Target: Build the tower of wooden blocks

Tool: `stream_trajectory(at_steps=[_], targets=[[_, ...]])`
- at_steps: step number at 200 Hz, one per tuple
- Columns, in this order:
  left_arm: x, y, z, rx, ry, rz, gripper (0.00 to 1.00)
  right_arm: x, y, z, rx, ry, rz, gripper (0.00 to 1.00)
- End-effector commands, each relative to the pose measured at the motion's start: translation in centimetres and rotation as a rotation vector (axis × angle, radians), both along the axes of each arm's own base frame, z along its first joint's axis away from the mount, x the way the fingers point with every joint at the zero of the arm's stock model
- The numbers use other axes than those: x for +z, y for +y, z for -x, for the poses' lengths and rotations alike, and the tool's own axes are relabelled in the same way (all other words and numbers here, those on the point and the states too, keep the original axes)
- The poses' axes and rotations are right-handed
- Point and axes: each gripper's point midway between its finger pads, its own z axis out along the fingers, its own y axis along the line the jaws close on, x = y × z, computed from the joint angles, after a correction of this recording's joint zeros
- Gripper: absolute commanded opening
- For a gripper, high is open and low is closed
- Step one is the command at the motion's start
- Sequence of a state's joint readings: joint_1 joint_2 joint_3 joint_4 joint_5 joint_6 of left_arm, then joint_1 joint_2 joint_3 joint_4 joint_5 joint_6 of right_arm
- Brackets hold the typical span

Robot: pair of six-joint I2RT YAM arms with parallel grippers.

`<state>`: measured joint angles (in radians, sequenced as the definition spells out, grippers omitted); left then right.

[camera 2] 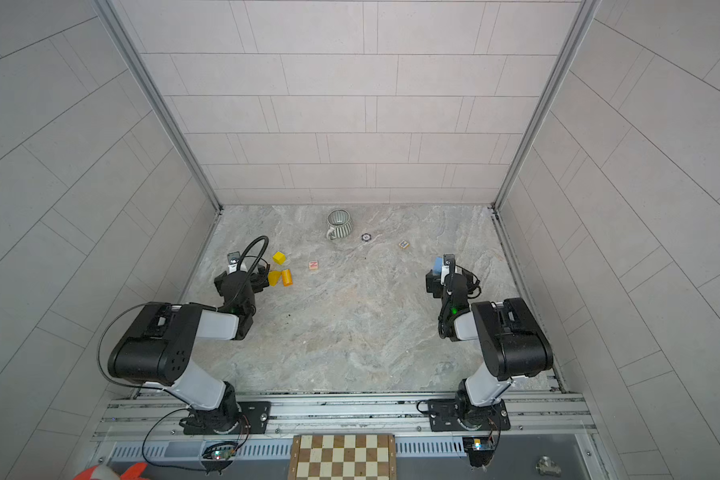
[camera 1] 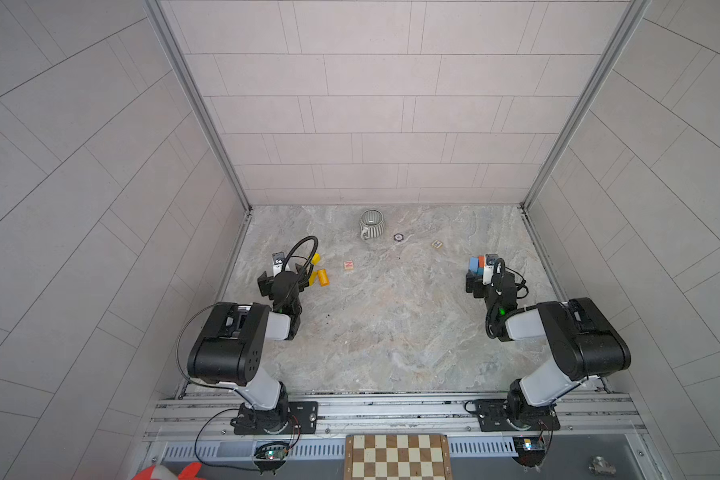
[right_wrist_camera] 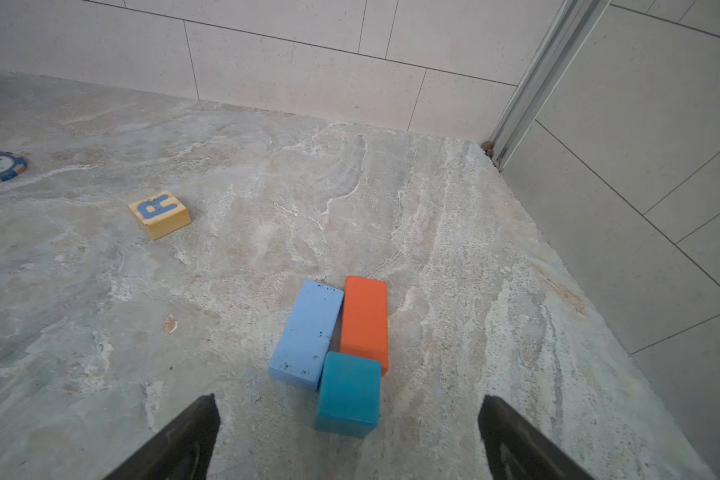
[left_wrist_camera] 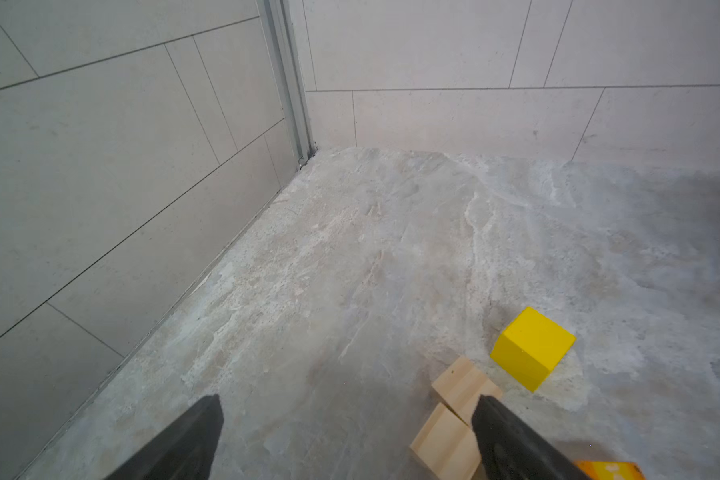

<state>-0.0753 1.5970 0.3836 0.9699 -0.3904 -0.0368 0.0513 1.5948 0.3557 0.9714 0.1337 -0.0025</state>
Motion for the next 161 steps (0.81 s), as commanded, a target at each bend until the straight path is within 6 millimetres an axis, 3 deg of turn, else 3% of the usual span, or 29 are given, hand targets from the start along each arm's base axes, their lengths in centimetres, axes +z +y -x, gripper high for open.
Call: stream_trajectory(at_steps=[1,161], targets=[[0.04,0.19,0.29,0.021,-0.003,0.002,1.00,0.90,0.08,-0.27,0.006,-0.024,-0.004,0.99],[-0.02,0.23,0.26,0.023,0.001,0.002,1.00,0.85,0.02,-0.27,0.005,-0.022,-0.007,0.99]])
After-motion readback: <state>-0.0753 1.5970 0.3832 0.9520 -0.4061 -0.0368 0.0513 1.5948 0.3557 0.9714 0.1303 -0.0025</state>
